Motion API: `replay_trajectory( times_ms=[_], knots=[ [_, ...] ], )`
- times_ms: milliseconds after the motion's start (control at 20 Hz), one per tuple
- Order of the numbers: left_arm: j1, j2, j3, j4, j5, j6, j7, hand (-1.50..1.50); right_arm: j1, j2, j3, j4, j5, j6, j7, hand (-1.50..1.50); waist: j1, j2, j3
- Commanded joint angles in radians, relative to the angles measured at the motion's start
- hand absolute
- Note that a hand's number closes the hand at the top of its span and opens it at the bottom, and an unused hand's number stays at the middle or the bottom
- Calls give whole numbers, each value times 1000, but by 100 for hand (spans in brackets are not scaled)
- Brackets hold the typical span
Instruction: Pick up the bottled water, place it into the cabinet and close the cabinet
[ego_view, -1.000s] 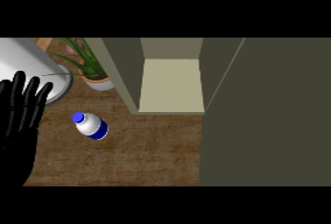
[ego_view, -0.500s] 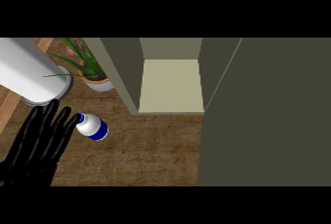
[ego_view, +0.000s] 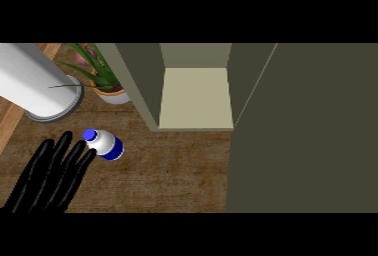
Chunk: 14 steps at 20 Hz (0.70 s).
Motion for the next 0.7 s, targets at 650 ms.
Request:
replay_trajectory(
  times_ms=[650],
  knots=[
    [67, 22, 4, -168, -15, 64, 54, -150, 106, 6, -68, -163, -189, 62, 49, -150, -5, -4, 0]
  ],
)
